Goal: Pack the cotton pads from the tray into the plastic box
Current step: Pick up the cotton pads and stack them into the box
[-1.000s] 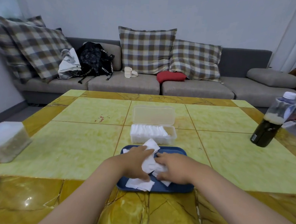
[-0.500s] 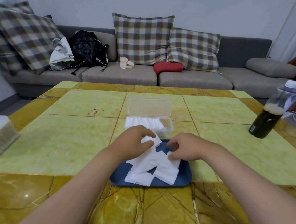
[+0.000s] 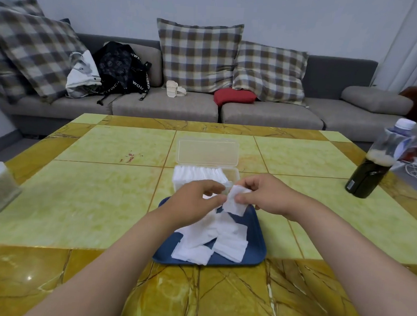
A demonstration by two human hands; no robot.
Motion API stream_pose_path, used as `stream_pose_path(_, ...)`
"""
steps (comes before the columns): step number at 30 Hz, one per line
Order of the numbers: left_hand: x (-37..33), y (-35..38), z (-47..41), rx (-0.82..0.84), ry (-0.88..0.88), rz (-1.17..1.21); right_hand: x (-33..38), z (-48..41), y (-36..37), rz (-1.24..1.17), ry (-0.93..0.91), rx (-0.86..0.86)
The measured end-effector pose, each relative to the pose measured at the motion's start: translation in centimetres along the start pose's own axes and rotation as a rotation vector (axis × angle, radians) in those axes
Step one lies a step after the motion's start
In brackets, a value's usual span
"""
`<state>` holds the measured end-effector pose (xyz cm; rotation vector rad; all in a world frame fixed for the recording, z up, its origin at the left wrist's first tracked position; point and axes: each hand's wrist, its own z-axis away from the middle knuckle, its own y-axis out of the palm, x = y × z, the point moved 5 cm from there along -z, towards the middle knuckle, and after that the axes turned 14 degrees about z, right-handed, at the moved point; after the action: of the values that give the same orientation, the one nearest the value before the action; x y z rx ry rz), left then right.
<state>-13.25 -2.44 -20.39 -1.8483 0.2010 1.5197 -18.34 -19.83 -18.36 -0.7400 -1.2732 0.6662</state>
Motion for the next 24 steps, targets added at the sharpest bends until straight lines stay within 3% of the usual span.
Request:
stream_pose_path(7, -0.2, 0.1, 0.4, -0.061, -0.147, 0.541, 1.0, -0.4, 0.5, -0.286, 0.014, -0.093)
stream_pose_path(14, 1.6, -0.4, 0.2, -0.161, -0.246, 0.683, 1.3, -1.1, 1.8, -0.341, 0.067, -0.114)
stream_pose_path(18, 2.3, -1.7, -0.1, -0.319, -0.256, 0.689, 0.9, -1.5, 2.3, -0.057, 0.083, -0.092)
stream_pose_path(22, 2.3, -2.2, -0.1, -0.38, -0.268, 0.746, 0.5, -1.1, 4.2, 0.34, 0.063, 0.161)
stream_pose_path(24, 2.3, -2.2, 0.0, -0.387, -0.273, 0.76, 0.6, -1.0, 5.0, 0.422, 0.056, 0.244)
